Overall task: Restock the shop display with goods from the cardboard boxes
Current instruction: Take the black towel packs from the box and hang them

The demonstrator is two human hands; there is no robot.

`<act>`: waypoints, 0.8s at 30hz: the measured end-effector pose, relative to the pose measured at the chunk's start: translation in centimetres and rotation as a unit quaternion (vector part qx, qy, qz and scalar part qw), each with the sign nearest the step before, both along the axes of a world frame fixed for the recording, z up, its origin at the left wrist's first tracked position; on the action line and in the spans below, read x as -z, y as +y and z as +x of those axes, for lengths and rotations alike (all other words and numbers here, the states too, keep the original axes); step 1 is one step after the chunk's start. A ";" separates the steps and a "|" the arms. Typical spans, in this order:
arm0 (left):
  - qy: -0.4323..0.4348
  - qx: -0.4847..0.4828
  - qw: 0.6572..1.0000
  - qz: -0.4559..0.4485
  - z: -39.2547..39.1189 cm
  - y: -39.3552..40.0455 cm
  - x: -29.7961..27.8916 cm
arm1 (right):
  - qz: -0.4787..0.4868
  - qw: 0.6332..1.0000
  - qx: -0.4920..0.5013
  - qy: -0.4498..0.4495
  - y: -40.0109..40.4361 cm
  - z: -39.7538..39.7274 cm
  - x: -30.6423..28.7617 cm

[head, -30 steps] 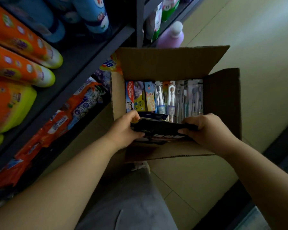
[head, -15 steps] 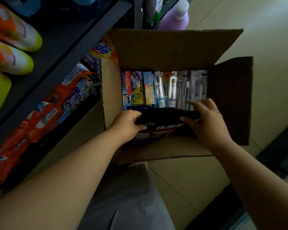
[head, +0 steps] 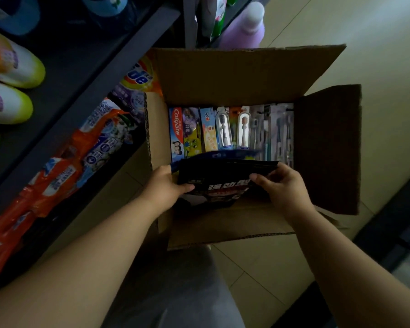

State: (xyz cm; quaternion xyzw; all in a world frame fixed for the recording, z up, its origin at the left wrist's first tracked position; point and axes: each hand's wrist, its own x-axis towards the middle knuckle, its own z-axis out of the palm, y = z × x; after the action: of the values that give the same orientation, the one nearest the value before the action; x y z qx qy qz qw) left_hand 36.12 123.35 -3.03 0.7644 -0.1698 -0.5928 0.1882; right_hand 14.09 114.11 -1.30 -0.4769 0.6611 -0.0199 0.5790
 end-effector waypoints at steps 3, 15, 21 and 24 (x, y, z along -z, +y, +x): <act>-0.029 0.018 0.999 0.040 0.6 0.1 0.8 | -0.007 0.999 -0.023 -0.036 0.0 0.2 0.0; 0.018 0.065 0.998 0.020 0.0 0.4 -0.3 | -0.038 0.989 -0.028 -0.143 -1.6 -1.8 -4.6; 0.113 0.113 0.986 -0.041 0.1 -0.7 -7.7 | -0.092 0.975 -0.005 -0.204 -4.7 -2.0 -12.5; 0.175 0.082 0.979 -0.064 1.0 -1.7 -12.3 | -0.126 0.959 0.038 -0.253 -6.0 -0.9 -17.3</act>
State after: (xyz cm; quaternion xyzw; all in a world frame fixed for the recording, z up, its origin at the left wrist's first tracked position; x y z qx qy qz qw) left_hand 37.07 121.69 9.24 0.6185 -0.2341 -0.7189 0.2142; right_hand 13.19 108.08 16.01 -0.4999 0.5029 -0.2444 0.6614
